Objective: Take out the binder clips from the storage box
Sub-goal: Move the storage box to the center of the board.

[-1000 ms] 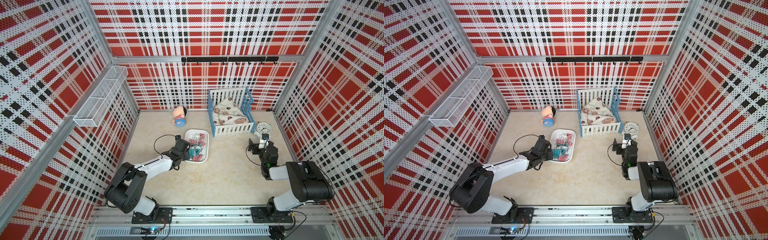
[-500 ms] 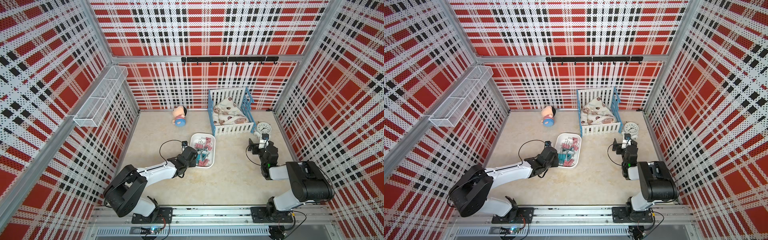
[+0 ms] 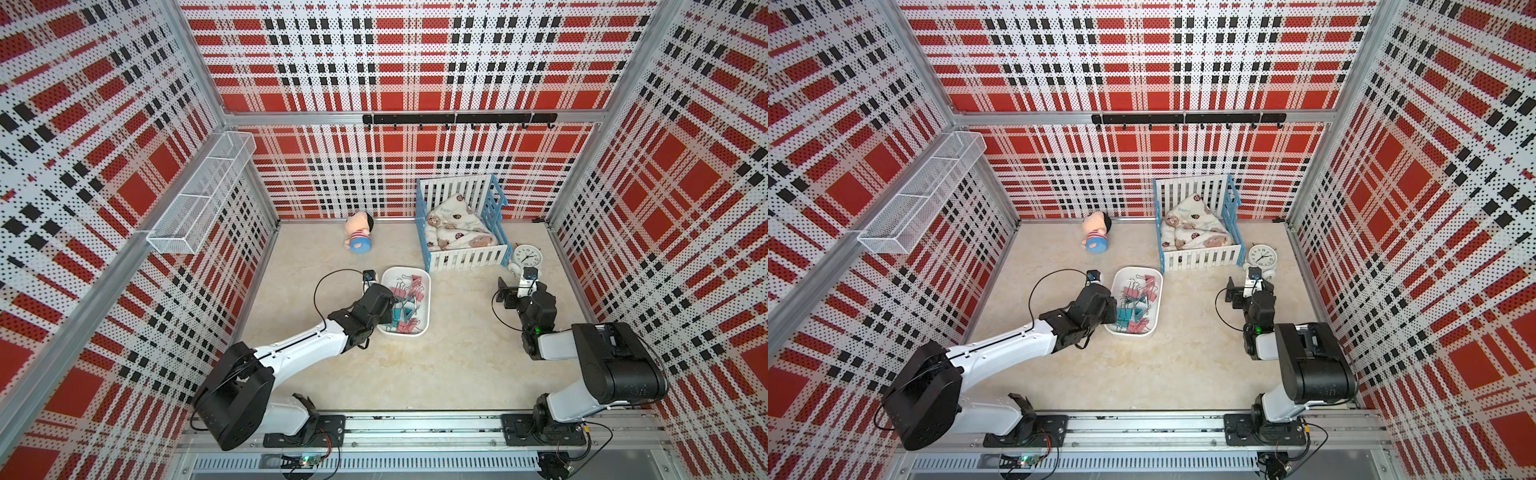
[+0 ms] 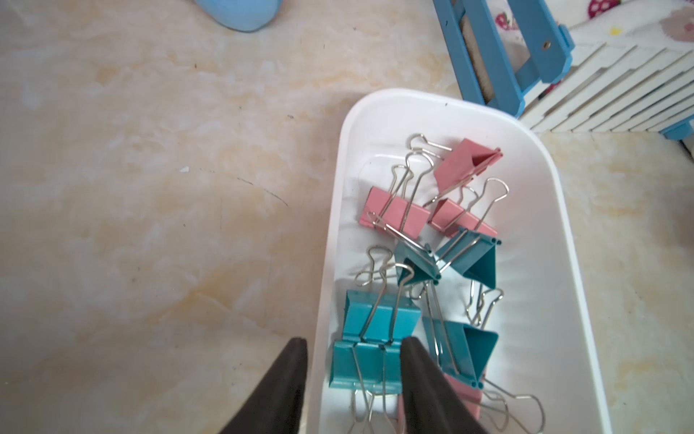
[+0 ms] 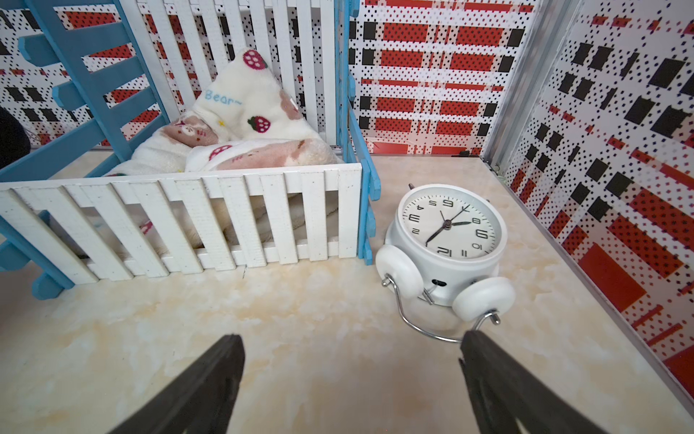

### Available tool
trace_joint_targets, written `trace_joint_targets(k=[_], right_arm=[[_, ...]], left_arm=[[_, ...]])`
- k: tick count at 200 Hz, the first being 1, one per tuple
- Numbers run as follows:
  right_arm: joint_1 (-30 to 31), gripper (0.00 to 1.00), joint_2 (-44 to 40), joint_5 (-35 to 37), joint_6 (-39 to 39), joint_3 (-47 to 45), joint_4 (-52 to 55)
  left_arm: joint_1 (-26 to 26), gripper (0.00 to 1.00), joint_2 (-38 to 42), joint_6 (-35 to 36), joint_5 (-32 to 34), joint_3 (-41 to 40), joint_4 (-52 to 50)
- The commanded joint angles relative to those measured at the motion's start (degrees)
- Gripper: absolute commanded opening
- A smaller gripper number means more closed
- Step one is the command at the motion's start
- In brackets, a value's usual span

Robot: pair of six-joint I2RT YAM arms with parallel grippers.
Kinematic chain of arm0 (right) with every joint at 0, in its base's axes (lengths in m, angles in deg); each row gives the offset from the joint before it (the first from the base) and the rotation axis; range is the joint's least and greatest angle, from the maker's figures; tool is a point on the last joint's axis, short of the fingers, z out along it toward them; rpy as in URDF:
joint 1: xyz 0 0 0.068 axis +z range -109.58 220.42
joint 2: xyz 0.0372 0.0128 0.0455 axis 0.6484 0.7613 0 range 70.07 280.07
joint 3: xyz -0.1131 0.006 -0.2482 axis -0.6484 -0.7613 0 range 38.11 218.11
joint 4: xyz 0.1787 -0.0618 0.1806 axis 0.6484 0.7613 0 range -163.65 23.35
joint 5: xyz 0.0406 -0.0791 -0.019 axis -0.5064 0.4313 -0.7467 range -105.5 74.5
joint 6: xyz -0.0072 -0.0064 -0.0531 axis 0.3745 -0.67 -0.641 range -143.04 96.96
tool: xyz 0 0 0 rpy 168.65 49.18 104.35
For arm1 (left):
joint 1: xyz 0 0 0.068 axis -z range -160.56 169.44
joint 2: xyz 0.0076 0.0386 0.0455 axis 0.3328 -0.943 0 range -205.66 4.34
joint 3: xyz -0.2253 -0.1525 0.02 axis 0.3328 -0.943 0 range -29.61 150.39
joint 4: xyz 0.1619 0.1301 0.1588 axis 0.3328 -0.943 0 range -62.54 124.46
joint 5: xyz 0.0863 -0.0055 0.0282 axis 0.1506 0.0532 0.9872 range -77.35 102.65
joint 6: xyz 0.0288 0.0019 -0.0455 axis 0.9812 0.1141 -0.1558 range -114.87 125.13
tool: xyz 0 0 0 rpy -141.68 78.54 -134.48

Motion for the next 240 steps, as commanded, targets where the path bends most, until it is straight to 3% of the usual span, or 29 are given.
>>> trace_joint_targets(k=[1, 27, 43, 69, 95, 144, 177, 240], right_arm=[[-0.16, 0.94, -1.83, -1.62, -0.55, 2.43, 4.74], [0.43, 1.0, -4.01, -11.16, -4.33, 18.37, 33.21], [2.64, 1.0, -2.91, -17.2, -6.77, 26.79, 43.71], [9.9, 1.0, 1.63, -20.77, -8.08, 39.47, 55.05], [16.95, 0.97, 8.67, -22.84, -9.12, 50.53, 61.69], [23.13, 0.71, 21.39, -28.82, -7.99, 65.66, 69.3], [25.26, 0.58, 26.14, -30.35, -7.43, 70.53, 72.24], [27.91, 0.43, 31.61, -35.03, -7.31, 75.75, 77.33]], left_arm=[[-4.79, 0.48, -0.09, 3.87, -0.01, 0.97, 3.4], [-9.4, 0.47, -1.28, 7.03, -4.42, 0.41, 8.9], [-11.19, 0.48, -2.44, 8.85, -6.84, 0.16, 12.05], [-13.49, 0.45, -4.34, 10.58, -12.9, -0.24, 17.21], [-13.92, 0.43, -5.99, 12.63, -16.99, -0.45, 21.13], [-13.91, 0.42, -7.71, 12.76, -19.96, -1.32, 23.6], [-13.71, 0.42, -9.66, 11.77, -21.2, -1.7, 23.94], [-10.76, 0.41, -12.68, 11.65, -19.48, -0.96, 23.67]])
